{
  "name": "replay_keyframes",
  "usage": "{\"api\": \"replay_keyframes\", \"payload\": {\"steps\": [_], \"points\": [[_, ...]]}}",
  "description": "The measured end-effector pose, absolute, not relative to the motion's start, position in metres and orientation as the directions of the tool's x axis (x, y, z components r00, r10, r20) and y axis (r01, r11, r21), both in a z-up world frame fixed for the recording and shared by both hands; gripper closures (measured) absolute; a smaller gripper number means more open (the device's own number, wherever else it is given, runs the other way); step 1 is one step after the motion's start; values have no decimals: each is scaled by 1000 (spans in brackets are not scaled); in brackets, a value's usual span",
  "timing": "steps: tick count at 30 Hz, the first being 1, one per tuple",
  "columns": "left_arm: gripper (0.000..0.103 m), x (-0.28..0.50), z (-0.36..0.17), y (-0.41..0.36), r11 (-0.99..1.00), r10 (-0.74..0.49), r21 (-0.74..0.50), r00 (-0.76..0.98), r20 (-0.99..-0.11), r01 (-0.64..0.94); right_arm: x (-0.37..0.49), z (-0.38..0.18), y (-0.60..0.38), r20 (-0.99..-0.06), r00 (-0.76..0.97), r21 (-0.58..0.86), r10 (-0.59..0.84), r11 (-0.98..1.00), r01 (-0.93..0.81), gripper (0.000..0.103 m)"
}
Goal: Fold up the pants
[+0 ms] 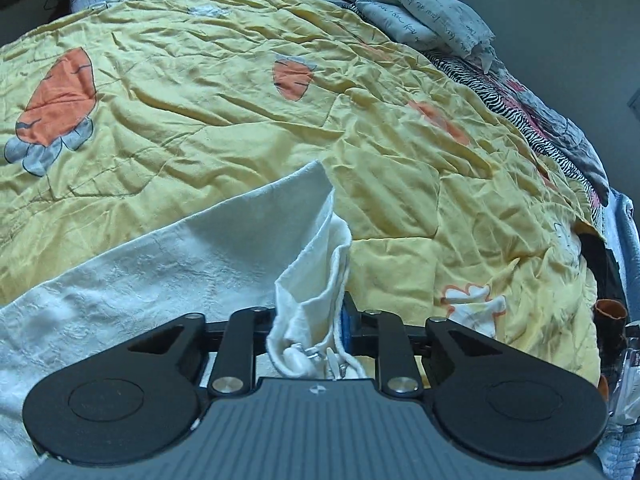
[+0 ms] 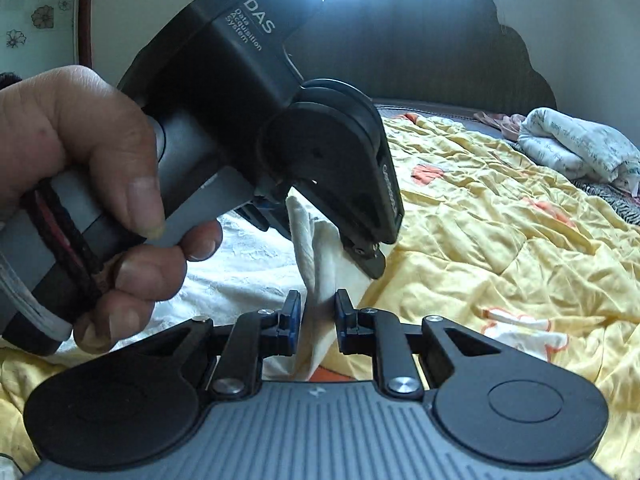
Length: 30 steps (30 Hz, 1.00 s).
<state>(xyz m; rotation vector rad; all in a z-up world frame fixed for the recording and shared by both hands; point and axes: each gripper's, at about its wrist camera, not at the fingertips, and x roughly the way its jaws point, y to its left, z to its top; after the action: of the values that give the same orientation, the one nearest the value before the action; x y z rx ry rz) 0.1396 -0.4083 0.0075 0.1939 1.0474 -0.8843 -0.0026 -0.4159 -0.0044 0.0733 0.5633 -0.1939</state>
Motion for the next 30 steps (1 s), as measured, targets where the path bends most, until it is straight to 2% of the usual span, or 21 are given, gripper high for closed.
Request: {"api": "replay_keyframes", "payload": {"steps": [6,8,14,18,24,30], "points": [[85,135,8,-404,652,-540,-244,214,-814,718,-24,-5,-447,-546,832,229,-93,939,255,82],[86,134,9,-402,656,-541,-241,223,-811,716,-32,-6,-458,-547,833,292,-79,915,279,75],[89,132,21,-372,680,-562,-221,304,-769,699,-43,-4,-464,-560,822,306,-104,896,322,74],[89,130,36,-316,711,-563,-179,398,-724,680,-51,1,-464,-546,834,358,-75,880,314,74],[89,135,45,-173,856,-469,-205,548,-693,474,-61,2,-466,-468,878,603,102,763,233,74],[89,128,22,-74,925,-371,-240,556,-744,296,-47,-30,-451,-319,860,885,397,449,121,74]]}}
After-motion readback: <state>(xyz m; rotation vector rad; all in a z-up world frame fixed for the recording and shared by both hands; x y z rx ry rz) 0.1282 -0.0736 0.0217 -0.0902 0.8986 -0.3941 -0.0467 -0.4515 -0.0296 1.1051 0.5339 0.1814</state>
